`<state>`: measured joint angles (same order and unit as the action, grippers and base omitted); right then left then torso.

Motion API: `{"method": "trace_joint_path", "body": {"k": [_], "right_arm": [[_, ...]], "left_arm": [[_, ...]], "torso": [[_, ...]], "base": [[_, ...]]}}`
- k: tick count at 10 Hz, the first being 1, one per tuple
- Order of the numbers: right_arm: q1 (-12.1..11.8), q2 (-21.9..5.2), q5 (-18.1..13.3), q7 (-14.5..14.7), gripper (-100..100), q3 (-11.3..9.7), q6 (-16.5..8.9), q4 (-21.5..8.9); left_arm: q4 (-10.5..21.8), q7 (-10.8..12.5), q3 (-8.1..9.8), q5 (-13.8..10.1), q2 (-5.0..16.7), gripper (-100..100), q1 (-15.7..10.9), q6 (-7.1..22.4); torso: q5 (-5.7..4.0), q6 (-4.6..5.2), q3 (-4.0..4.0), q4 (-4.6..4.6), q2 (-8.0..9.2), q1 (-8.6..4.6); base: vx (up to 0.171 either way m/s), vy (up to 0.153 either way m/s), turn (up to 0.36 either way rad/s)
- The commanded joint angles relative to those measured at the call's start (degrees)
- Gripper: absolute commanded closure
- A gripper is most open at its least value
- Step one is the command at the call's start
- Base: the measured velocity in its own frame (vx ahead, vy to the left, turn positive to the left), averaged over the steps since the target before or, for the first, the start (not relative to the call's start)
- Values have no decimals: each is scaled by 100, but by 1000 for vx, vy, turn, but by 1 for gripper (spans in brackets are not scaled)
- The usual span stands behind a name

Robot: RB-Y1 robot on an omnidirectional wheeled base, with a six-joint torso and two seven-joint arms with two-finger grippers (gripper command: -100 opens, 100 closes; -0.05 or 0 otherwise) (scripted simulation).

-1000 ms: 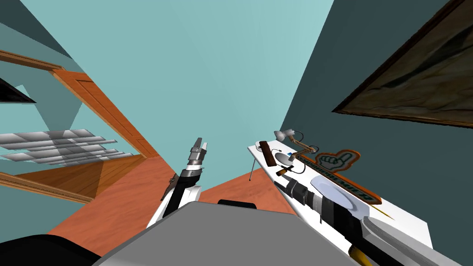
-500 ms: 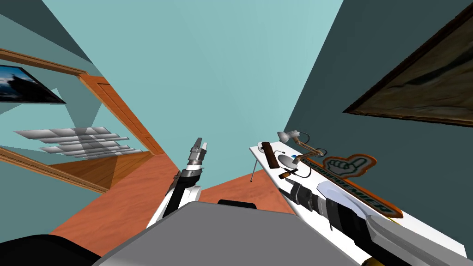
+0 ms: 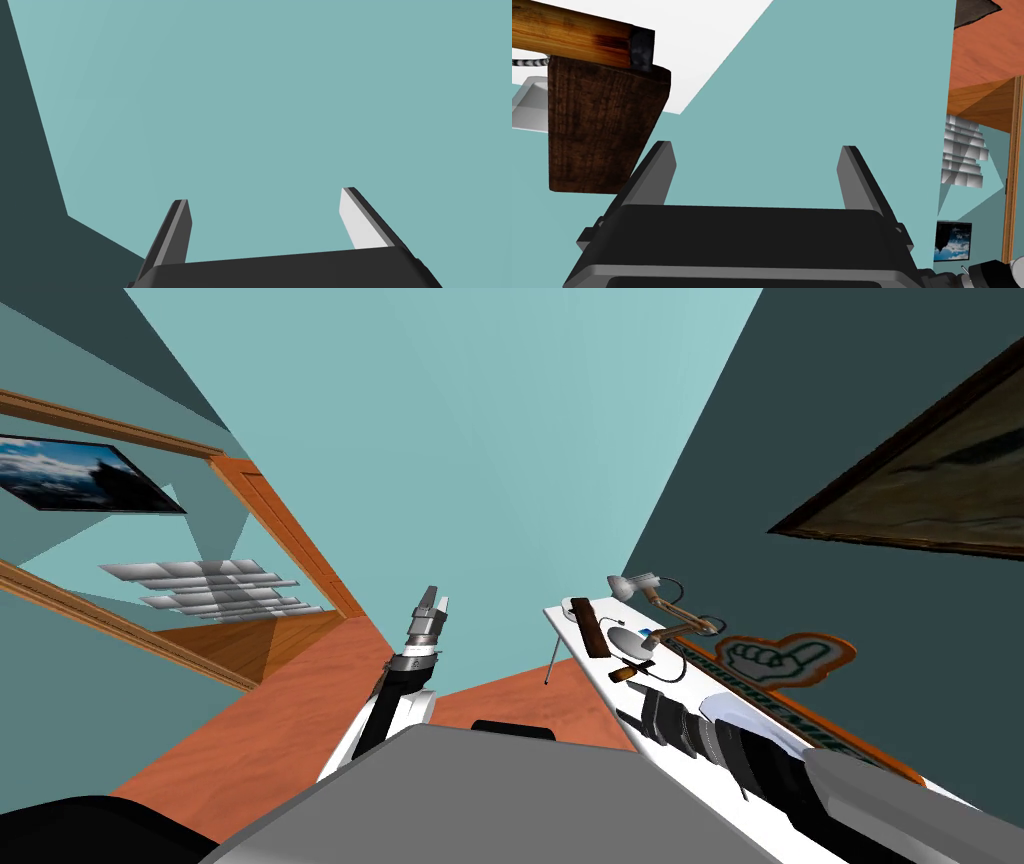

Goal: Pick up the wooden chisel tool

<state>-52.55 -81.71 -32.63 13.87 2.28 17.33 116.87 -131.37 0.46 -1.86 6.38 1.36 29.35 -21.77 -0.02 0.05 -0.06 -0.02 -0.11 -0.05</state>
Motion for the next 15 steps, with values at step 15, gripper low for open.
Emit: {"method": "trace_joint_path", "body": {"k": [15], "right_arm": [[-1050, -2544, -480, 744, -100, 275, -521, -700]], "left_arm": [[0, 0, 0, 0, 0, 0, 0, 0]], "torso": [[-2, 2, -1, 0, -2, -2]], "base": [[16, -19, 61]]}}
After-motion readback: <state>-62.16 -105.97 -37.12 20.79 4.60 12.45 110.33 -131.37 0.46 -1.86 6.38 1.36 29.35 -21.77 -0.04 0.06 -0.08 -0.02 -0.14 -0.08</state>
